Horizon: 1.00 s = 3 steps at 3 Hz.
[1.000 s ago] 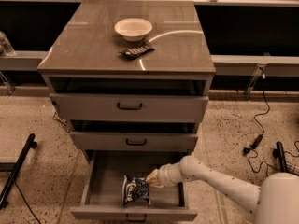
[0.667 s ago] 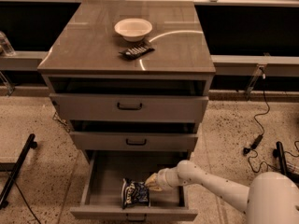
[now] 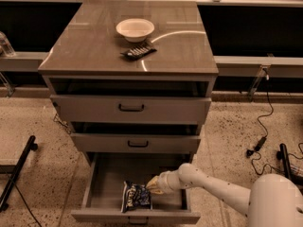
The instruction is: Place blue chip bag into bottom drawer
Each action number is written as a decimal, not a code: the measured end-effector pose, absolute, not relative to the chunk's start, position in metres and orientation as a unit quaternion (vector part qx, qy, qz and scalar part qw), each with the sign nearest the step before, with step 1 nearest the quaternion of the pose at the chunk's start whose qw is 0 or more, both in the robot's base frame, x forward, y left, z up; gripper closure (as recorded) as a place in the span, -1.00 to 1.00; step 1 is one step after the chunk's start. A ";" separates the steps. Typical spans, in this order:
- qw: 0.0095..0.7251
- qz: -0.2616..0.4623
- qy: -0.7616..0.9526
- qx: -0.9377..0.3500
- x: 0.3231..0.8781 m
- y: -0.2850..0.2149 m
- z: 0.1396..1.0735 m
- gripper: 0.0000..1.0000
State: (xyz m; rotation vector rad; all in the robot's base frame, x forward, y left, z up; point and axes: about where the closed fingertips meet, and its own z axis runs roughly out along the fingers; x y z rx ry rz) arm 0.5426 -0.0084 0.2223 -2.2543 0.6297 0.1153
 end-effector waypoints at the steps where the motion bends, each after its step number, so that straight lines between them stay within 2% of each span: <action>1: 0.387 0.031 0.270 -0.881 0.556 -0.007 0.220 1.00; 3: 0.376 0.005 0.296 -0.878 0.585 -0.009 0.214 0.96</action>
Offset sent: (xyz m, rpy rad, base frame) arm 0.0542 -0.0055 0.0104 -0.0430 -0.0655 -0.1586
